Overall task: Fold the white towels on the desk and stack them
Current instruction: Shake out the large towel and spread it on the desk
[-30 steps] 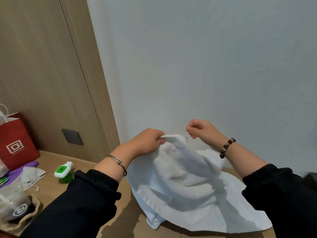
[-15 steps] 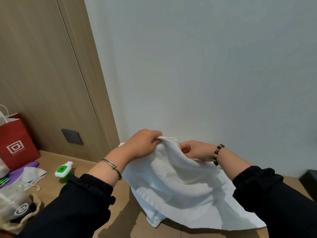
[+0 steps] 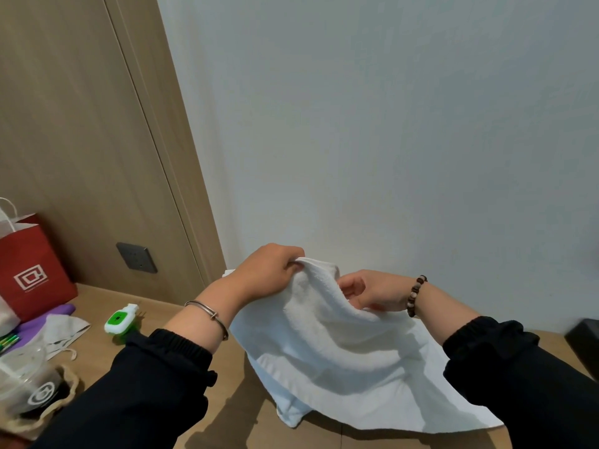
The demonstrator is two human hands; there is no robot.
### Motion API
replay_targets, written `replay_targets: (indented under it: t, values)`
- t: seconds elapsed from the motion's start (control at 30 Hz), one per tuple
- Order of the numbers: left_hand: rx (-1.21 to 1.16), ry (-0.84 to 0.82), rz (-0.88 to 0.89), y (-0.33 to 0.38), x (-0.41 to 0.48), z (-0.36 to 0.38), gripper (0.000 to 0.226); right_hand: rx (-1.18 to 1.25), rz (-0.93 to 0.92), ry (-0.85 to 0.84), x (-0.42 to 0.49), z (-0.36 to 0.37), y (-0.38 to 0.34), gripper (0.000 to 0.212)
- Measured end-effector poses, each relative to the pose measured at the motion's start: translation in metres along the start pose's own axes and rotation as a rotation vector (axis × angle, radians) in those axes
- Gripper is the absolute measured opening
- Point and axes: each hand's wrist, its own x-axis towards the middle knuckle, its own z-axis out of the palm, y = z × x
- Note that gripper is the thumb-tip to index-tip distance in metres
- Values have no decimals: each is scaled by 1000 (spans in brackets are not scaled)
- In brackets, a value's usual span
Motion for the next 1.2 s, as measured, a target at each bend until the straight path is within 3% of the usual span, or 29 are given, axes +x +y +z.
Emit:
replay_targets:
  t: [0.2,0.27,0.33,0.4,0.57,0.73,0.87,1.03,1.2]
  values:
    - [2,-8,1,3,0,2,17,-20,87,-33,-7,5,-6,28]
    - [12,-10,-3,1,-1,1,18,-366,110,128,-12,-2,-14,5]
    - [46,-26,2,1,-3,2,26,-713,96,451,-16,-21,-20,30]
    - [69,-32,18,4,-5,7,31,-755,53,622,-21,-37,-28,34]
    - [-17,-44,39,7,-3,6,20,-763,156,203,-15,-36,-37,14]
    - [-100,-109,48,7,-8,2,21,-161,-59,18,2,-23,-36,43]
    - [-145,-133,42,2,-14,-4,31,85,-47,51,12,-25,-26,39]
    - [-150,-126,5,-8,-20,-6,33,-144,-33,156,19,-20,-27,21]
    - [-157,-113,17,-8,-20,-5,36,-329,-8,165,27,-10,-31,23]
